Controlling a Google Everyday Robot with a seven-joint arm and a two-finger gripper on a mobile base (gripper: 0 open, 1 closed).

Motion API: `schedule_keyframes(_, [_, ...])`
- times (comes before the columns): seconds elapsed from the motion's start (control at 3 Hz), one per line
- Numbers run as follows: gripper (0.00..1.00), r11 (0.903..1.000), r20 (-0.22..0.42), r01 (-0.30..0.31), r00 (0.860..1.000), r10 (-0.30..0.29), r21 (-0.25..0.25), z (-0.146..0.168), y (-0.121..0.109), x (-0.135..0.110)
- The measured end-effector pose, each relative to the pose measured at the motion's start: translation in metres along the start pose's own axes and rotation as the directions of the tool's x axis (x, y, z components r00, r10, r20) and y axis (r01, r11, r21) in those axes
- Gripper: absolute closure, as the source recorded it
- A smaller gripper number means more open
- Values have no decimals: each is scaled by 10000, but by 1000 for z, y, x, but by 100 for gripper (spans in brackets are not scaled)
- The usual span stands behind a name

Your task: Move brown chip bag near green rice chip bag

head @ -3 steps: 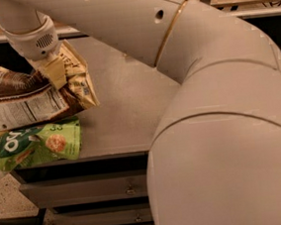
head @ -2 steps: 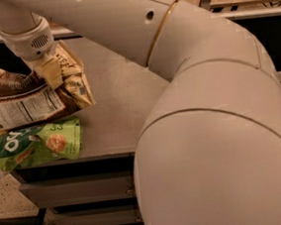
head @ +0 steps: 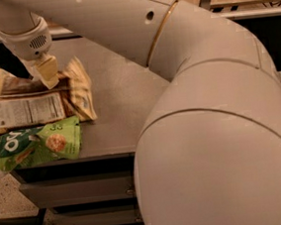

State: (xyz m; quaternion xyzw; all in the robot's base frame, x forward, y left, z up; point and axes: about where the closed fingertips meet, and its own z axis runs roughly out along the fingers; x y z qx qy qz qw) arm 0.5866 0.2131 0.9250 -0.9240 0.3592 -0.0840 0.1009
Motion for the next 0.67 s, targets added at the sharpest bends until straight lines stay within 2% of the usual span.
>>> schedule_keyframes(0.33, [0, 9999, 27, 4, 10000, -4, 147, 1, -4, -1])
schedule_keyframes(0.67, [0, 9999, 27, 4, 10000, -4, 148, 1, -4, -1])
